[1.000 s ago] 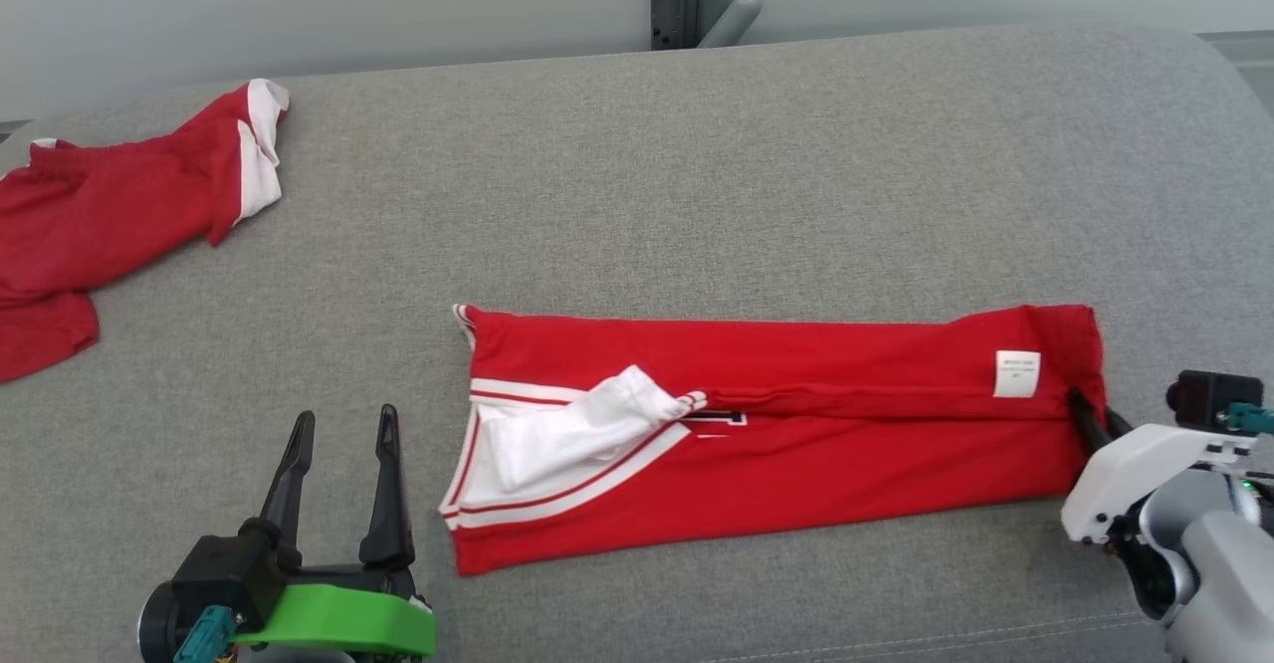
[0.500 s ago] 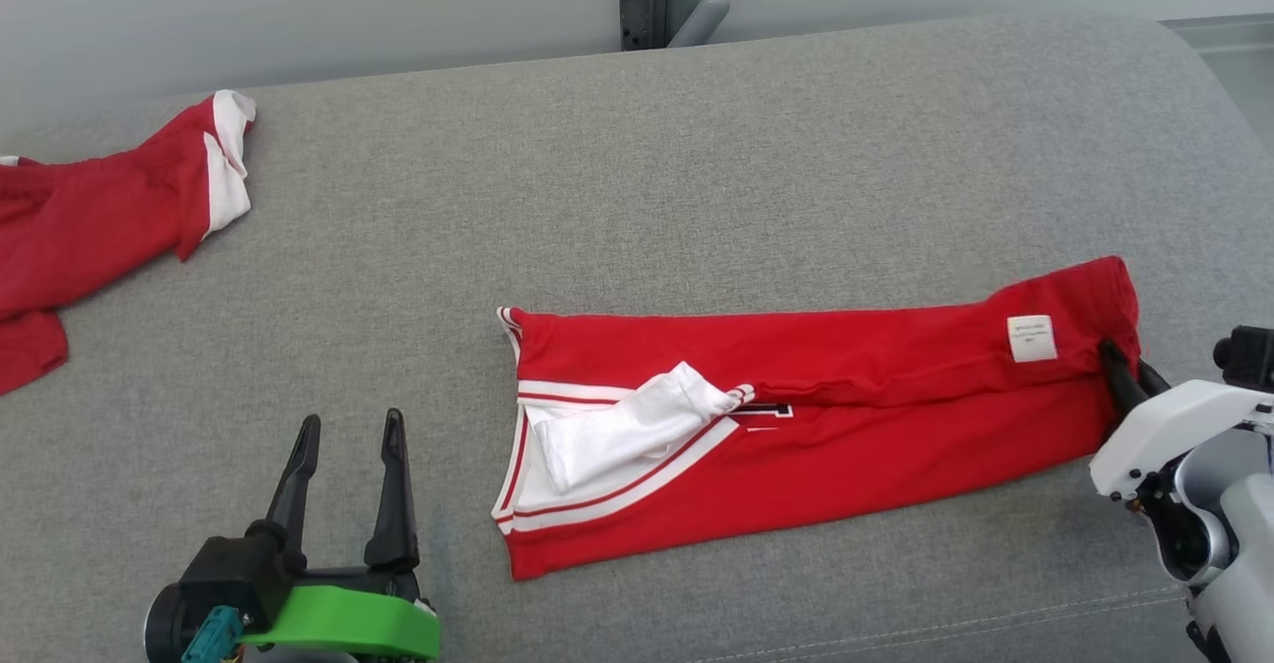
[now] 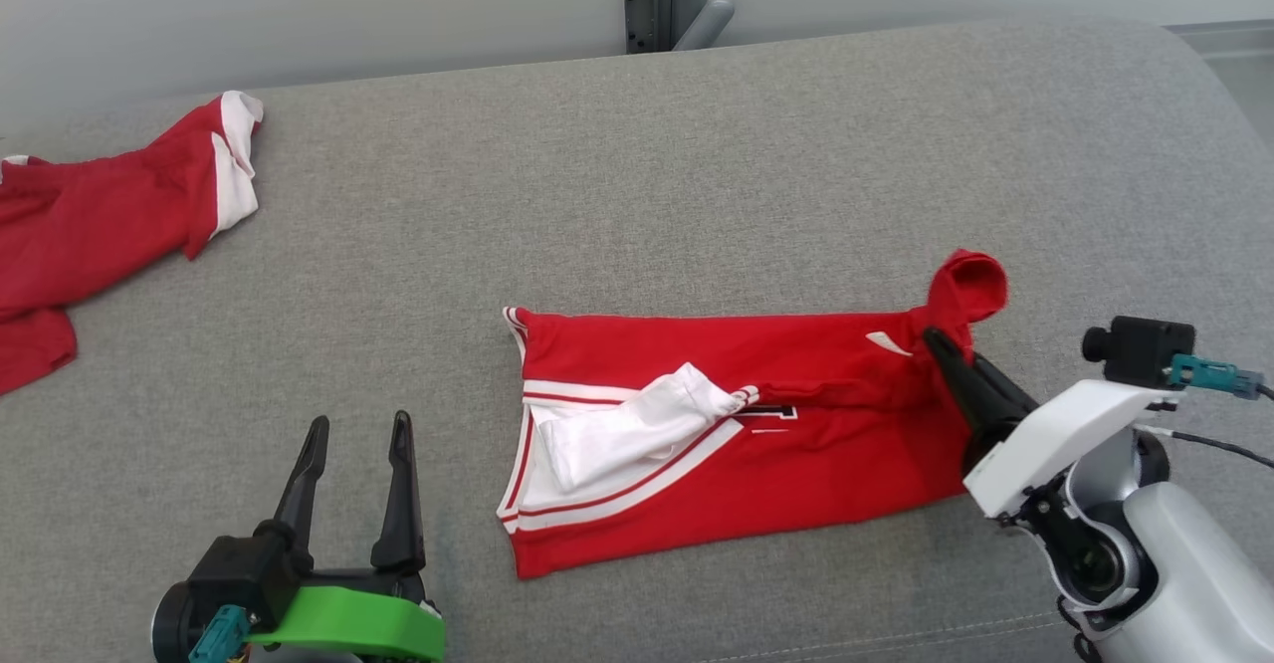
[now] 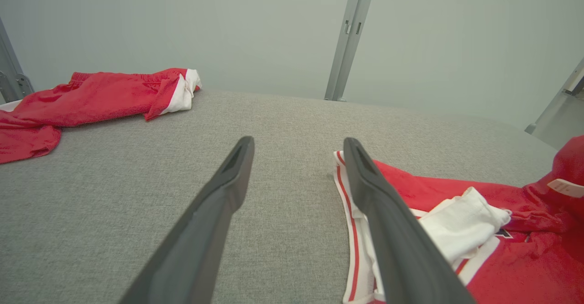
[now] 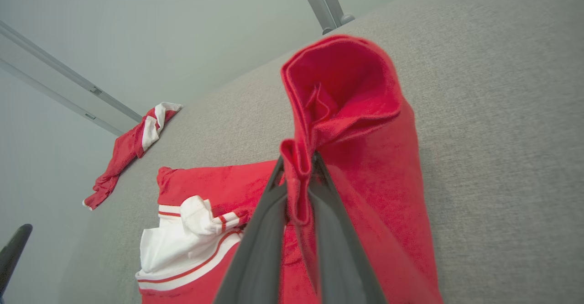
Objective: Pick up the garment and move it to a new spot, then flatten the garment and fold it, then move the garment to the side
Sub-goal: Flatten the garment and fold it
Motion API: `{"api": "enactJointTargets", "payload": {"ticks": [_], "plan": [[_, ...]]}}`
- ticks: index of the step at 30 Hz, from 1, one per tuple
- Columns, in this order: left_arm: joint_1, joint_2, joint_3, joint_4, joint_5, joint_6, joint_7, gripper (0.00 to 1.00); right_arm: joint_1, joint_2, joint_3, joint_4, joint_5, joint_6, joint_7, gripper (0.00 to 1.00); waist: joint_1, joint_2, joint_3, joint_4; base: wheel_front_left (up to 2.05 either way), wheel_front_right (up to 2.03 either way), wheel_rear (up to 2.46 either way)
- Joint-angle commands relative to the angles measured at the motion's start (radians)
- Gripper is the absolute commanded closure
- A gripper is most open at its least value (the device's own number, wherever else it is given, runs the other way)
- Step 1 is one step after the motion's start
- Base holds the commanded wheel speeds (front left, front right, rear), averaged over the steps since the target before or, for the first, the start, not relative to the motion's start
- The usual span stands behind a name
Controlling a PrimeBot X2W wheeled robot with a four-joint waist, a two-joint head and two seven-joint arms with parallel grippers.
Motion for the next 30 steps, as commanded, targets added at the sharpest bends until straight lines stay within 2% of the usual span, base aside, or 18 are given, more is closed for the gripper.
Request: {"api": "enactJointTargets", "payload": {"ticks": [1, 7, 13, 21, 30], "plan": [[-0.01, 0.0, 0.002, 0.001, 0.003, -0.005, -0.003, 0.0, 0.012, 0.01, 0.013, -0.025, 0.007, 0.0, 0.009, 1.0, 0.0, -0.0001, 0.0, 0.006, 0.0, 0.0, 0.0], [-0.022, -0.003, -0.003, 0.009, 0.005, -0.01, -0.003, 0.0, 0.007, 0.073, 0.105, -0.113, 0.017, 0.0, 0.058, 1.0, 0.0, -0.0001, -0.002, 0.04, 0.0, 0.0, 0.0], [-0.034, -0.005, -0.01, 0.018, 0.005, -0.015, -0.003, 0.0, -0.027, 0.142, 0.212, -0.1, 0.016, 0.0, 0.077, 1.0, 0.0, -0.0001, -0.003, 0.084, 0.0, 0.0, 0.0], [-0.047, -0.011, -0.018, 0.026, 0.008, -0.021, -0.003, 0.0, -0.105, 0.219, 0.309, 0.005, 0.01, 0.0, 0.036, 1.0, 0.0, -0.0001, 0.001, 0.137, 0.0, 0.0, 0.0], [-0.059, -0.021, -0.031, 0.031, 0.014, -0.025, -0.003, 0.0, -0.2, 0.266, 0.355, 0.208, 0.003, 0.0, -0.047, 1.0, 0.0, -0.0001, 0.012, 0.177, 0.0, 0.0, 0.0]]}}
